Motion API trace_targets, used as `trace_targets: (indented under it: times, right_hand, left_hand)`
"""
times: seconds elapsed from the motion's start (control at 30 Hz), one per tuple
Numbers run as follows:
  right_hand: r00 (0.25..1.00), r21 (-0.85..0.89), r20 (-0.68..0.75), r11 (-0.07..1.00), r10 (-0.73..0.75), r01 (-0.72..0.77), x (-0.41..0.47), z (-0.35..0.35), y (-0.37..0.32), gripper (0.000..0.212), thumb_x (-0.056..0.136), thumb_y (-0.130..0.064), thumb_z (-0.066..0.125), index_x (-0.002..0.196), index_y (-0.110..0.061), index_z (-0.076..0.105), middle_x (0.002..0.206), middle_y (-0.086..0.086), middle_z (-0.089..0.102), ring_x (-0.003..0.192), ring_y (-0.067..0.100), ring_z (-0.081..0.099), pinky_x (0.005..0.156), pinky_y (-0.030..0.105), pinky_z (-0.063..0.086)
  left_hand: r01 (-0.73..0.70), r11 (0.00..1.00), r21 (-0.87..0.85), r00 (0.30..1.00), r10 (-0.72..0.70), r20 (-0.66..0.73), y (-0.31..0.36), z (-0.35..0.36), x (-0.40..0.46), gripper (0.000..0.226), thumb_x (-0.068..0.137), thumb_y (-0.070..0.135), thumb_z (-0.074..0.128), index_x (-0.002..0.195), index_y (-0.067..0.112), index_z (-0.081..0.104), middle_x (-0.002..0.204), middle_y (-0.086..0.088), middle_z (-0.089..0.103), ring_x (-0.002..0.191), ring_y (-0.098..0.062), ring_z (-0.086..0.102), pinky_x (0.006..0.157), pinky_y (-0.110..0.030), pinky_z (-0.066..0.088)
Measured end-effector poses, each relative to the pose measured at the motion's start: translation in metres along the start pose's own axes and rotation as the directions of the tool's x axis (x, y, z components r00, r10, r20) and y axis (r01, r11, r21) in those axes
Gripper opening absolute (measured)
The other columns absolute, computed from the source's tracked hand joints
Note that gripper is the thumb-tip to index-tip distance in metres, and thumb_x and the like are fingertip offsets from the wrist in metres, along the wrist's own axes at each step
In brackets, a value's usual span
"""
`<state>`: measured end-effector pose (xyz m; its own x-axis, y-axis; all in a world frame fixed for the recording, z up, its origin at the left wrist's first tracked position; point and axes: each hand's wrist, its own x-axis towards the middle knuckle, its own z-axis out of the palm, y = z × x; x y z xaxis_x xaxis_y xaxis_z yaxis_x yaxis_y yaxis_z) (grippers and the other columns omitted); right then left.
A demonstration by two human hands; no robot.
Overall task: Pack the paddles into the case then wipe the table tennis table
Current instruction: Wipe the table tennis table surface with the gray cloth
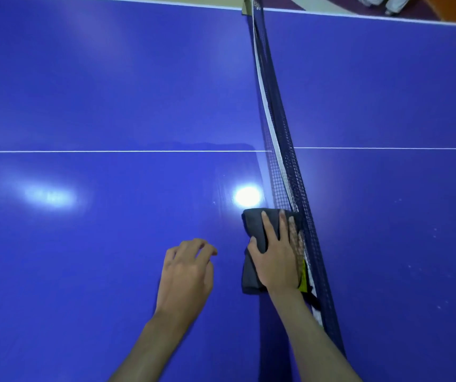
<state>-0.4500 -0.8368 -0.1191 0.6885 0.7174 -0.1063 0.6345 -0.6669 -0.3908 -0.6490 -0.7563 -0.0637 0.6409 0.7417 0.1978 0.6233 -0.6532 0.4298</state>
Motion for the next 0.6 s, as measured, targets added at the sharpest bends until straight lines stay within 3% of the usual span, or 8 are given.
trace_targets:
  times: [0.07,0.13,0.27,0.4,0.6]
  right_hand:
    - [0.999,0.036,-0.034,0.999,-0.034,0.035,0.029,-0.002,-0.003,0.072,0.099,-0.048,0.055,0.163,-0.042,0.021,0.174,-0.002,0.007,0.159,0.019,0.007,0.128,0.036,0.015]
    - [0.998,0.048,-0.058,0.998,-0.039,0.041,0.056,-0.005,-0.008,0.071,0.099,-0.046,0.055,0.162,-0.04,0.024,0.173,0.001,0.012,0.158,0.019,0.007,0.124,0.027,0.001]
    - [0.995,0.041,-0.078,0.997,-0.06,0.063,0.113,-0.002,-0.016,0.068,0.097,-0.052,0.046,0.161,-0.039,0.027,0.172,0.003,0.014,0.158,0.022,0.012,0.128,0.036,0.007]
    - [0.992,0.141,-0.043,0.982,-0.121,0.126,0.171,0.001,-0.023,0.067,0.098,-0.053,0.042,0.162,-0.04,0.026,0.174,0.0,0.009,0.159,0.019,0.003,0.129,0.041,0.008]
    - [0.99,0.214,-0.014,0.967,-0.139,0.139,0.225,-0.002,-0.036,0.064,0.101,-0.043,0.051,0.161,-0.034,0.032,0.174,0.001,0.007,0.159,0.021,0.003,0.13,0.044,0.009]
  left_hand:
    - [0.018,1.0,0.003,1.0,-0.018,-0.002,-0.003,0.007,0.008,0.022,0.086,0.007,0.054,0.099,0.018,0.068,0.105,0.004,0.063,0.093,-0.023,0.063,0.082,-0.039,0.045]
    - [0.035,0.999,0.004,0.999,-0.035,-0.012,-0.006,0.013,0.016,0.023,0.084,0.005,0.059,0.099,0.019,0.068,0.105,0.005,0.063,0.093,-0.022,0.062,0.082,-0.037,0.044]
    - [0.071,0.997,0.0,0.996,-0.071,-0.053,-0.008,0.027,0.033,0.024,0.084,0.004,0.059,0.101,0.018,0.069,0.104,0.004,0.064,0.093,-0.022,0.061,0.082,-0.037,0.043]
    - [0.089,0.996,-0.015,0.995,-0.09,-0.046,-0.005,0.036,0.051,0.031,0.086,0.004,0.056,0.111,0.018,0.069,0.105,0.004,0.064,0.094,-0.021,0.062,0.083,-0.038,0.047]
    - [0.047,0.999,-0.009,0.999,-0.047,-0.014,0.001,0.03,0.059,0.034,0.087,0.005,0.057,0.118,0.018,0.065,0.108,0.004,0.064,0.096,-0.021,0.06,0.083,-0.039,0.049]
